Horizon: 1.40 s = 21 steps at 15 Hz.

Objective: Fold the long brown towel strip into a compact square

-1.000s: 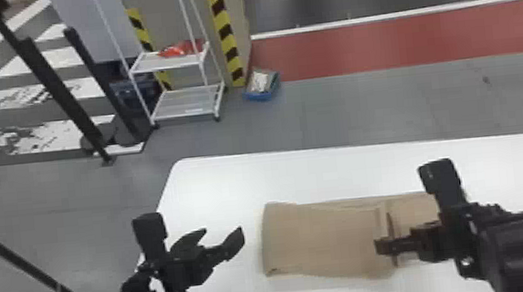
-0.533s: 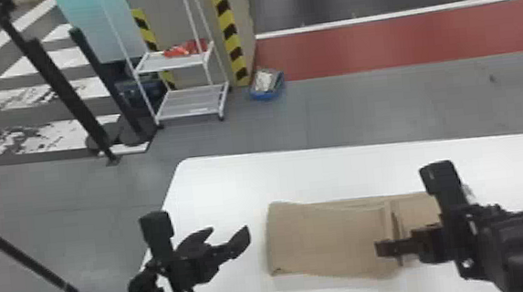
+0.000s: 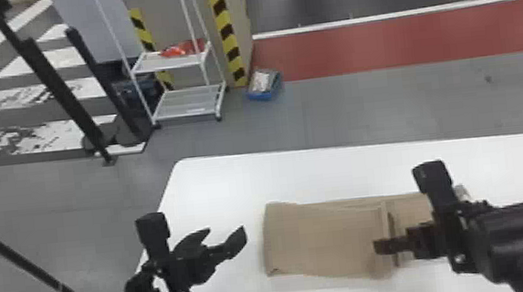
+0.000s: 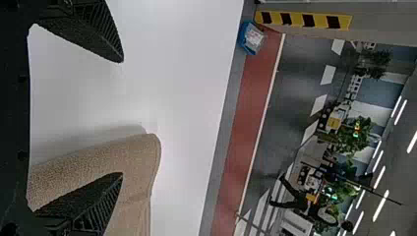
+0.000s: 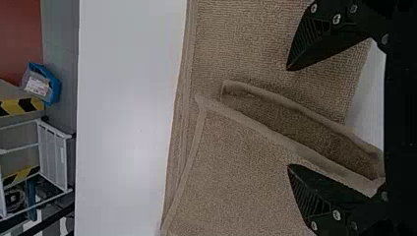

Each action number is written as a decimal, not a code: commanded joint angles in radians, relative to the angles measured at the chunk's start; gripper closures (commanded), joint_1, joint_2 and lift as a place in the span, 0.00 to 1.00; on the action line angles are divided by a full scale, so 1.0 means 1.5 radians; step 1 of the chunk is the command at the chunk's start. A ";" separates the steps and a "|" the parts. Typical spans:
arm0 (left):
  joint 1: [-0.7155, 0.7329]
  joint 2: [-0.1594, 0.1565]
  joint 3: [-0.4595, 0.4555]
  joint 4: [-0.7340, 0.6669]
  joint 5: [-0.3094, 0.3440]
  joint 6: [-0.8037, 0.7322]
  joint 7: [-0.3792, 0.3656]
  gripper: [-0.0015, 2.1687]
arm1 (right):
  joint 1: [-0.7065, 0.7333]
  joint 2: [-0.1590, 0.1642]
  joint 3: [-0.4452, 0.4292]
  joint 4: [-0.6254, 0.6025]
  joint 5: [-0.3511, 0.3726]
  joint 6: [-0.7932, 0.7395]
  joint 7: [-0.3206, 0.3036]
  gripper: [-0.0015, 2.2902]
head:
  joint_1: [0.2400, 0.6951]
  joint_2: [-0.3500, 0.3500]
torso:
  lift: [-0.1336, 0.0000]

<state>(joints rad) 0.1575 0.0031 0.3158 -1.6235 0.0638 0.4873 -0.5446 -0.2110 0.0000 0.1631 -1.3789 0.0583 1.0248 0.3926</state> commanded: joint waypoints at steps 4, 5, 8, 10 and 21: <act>-0.002 -0.004 0.000 0.000 -0.001 0.000 0.000 0.03 | -0.007 0.001 0.001 0.017 -0.001 -0.015 0.000 0.22 | 1.00 0.80 | 1.00; -0.002 -0.004 0.000 0.000 -0.001 0.000 -0.001 0.03 | -0.007 0.001 0.001 0.017 -0.004 -0.017 0.000 0.24 | 1.00 0.80 | 1.00; -0.001 -0.004 0.000 0.000 -0.001 0.000 -0.002 0.03 | -0.008 0.001 0.001 0.017 -0.010 -0.017 0.002 0.26 | 1.00 0.80 | 1.00; -0.001 -0.004 0.000 0.000 -0.001 0.000 -0.002 0.03 | -0.010 0.001 0.002 0.017 -0.011 -0.017 0.001 0.26 | 1.00 0.80 | 1.00; 0.000 -0.004 0.000 0.001 -0.001 0.000 -0.004 0.03 | -0.019 0.001 0.007 0.028 -0.015 -0.023 0.001 0.51 | 1.00 0.81 | 1.00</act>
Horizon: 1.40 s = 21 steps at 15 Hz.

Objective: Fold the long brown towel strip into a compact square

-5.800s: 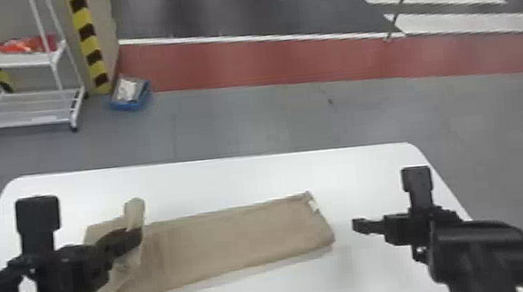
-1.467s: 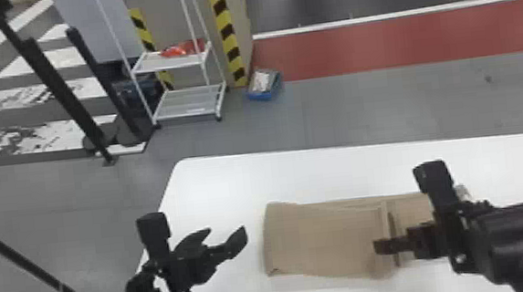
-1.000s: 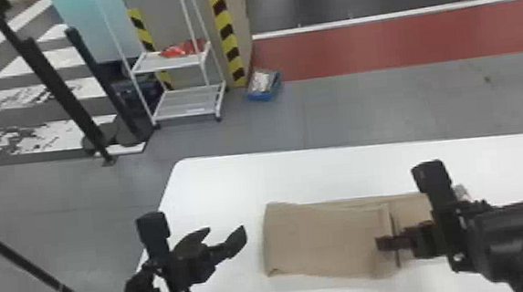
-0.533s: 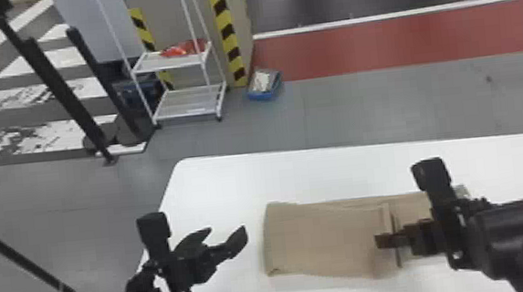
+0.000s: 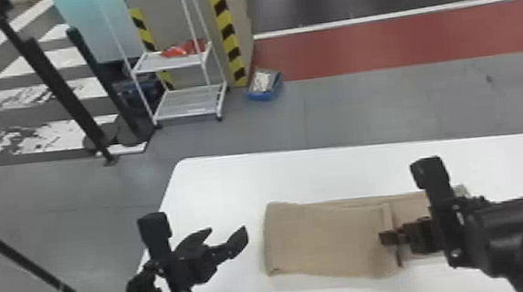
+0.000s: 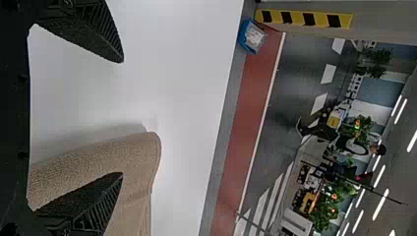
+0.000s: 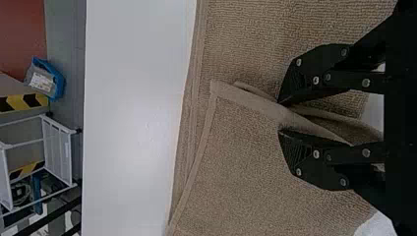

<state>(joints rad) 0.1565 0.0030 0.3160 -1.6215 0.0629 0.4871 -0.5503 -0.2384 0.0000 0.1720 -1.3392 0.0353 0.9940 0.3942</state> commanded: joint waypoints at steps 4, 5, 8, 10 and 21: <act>0.001 -0.004 0.000 0.000 0.000 0.000 -0.001 0.03 | 0.007 0.001 -0.004 -0.014 -0.005 -0.002 0.000 0.51 | 1.00 0.81 | 1.00; 0.001 -0.004 0.001 0.000 -0.001 0.000 -0.002 0.03 | 0.012 0.001 -0.006 -0.032 -0.015 -0.002 0.001 0.51 | 1.00 0.81 | 1.00; 0.002 -0.004 0.002 -0.002 0.000 0.000 -0.005 0.03 | 0.017 0.001 -0.009 -0.092 -0.029 -0.005 0.013 0.51 | 1.00 0.82 | 1.00; 0.004 -0.004 0.004 -0.003 0.000 0.000 -0.006 0.03 | 0.018 0.001 -0.022 -0.117 -0.032 -0.002 0.024 0.51 | 1.00 0.82 | 1.00; 0.004 -0.004 0.013 -0.001 0.002 0.000 -0.015 0.03 | 0.020 0.001 -0.075 -0.094 0.005 -0.025 0.054 0.51 | 1.00 0.79 | 1.00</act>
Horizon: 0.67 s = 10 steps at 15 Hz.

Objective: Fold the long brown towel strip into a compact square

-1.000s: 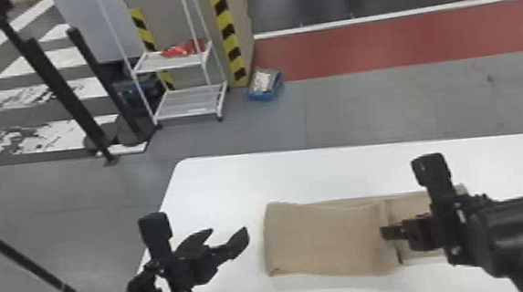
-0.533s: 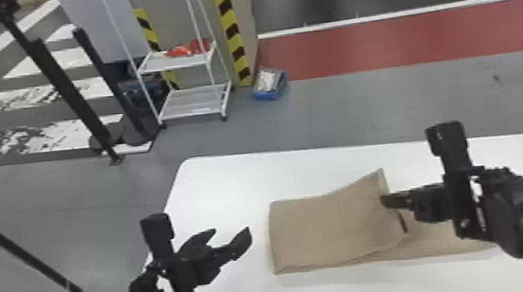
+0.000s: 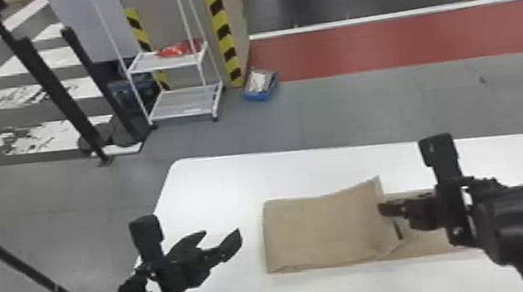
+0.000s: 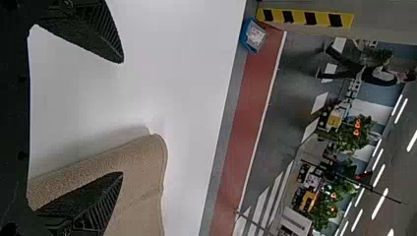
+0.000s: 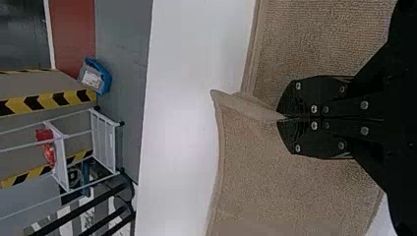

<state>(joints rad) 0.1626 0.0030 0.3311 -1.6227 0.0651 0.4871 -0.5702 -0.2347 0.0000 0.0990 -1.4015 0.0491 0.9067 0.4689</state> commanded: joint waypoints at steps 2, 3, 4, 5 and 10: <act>0.000 -0.004 0.005 0.001 0.001 0.000 -0.001 0.03 | 0.036 0.001 -0.063 -0.094 -0.011 0.064 0.018 0.51 | 1.00 0.78 | 1.00; -0.001 -0.004 0.004 0.002 0.001 0.000 -0.001 0.03 | 0.031 0.001 -0.073 -0.090 -0.009 0.058 0.017 0.51 | 1.00 0.77 | 1.00; -0.001 -0.004 0.002 0.003 0.000 0.000 -0.001 0.03 | 0.021 0.001 -0.076 -0.061 -0.004 0.046 0.015 0.51 | 1.00 0.76 | 1.00; -0.002 -0.004 -0.003 0.003 0.000 0.000 0.000 0.03 | 0.011 0.001 -0.076 -0.024 -0.002 0.023 0.012 0.51 | 1.00 0.75 | 1.00; 0.000 -0.004 0.000 0.003 -0.001 0.000 0.000 0.03 | 0.013 0.001 -0.065 0.002 0.002 0.001 0.012 0.51 | 1.00 0.73 | 1.00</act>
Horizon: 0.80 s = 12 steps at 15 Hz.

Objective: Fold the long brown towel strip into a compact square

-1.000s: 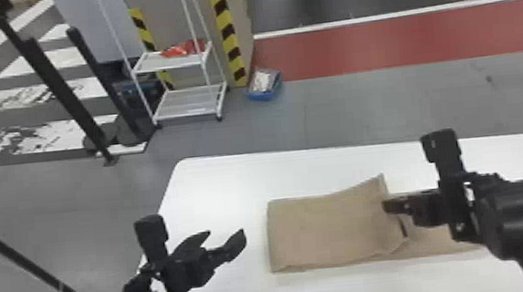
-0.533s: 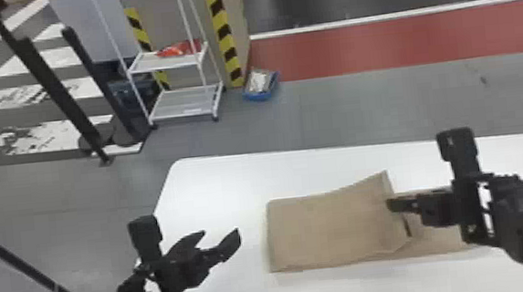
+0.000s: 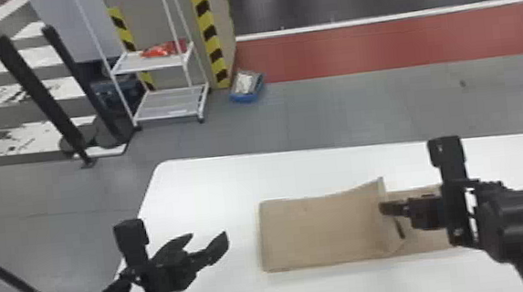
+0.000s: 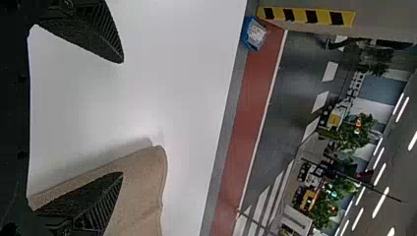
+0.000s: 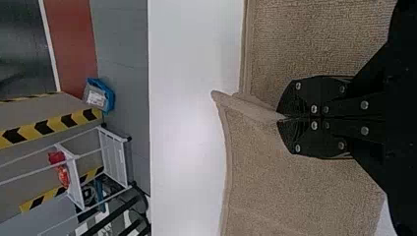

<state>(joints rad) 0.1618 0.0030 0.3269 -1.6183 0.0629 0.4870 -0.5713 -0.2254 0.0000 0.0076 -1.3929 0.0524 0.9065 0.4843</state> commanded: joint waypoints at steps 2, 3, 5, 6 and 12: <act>0.001 -0.004 0.005 -0.001 0.000 0.000 -0.001 0.03 | 0.045 0.001 -0.033 -0.094 -0.022 0.035 0.007 0.51 | 1.00 0.73 | 1.00; 0.001 -0.004 0.005 0.000 0.000 0.000 -0.001 0.03 | 0.055 0.001 -0.052 -0.125 -0.024 0.052 0.008 0.51 | 1.00 0.73 | 1.00; -0.004 -0.004 0.002 0.007 0.000 -0.004 0.000 0.03 | 0.049 0.001 -0.077 -0.121 -0.019 0.066 0.016 0.51 | 1.00 0.71 | 1.00; -0.004 -0.004 -0.001 0.008 0.000 -0.006 0.000 0.03 | 0.041 0.001 -0.077 -0.089 -0.020 0.056 0.015 0.51 | 1.00 0.70 | 1.00; -0.007 -0.004 0.000 0.012 -0.002 -0.006 0.001 0.03 | 0.022 0.001 -0.049 -0.020 -0.017 0.003 0.016 0.51 | 1.00 0.67 | 1.00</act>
<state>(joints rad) 0.1519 0.0030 0.3205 -1.6000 0.0598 0.4779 -0.5687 -0.2089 0.0000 -0.0783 -1.3931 0.0352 0.9034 0.5049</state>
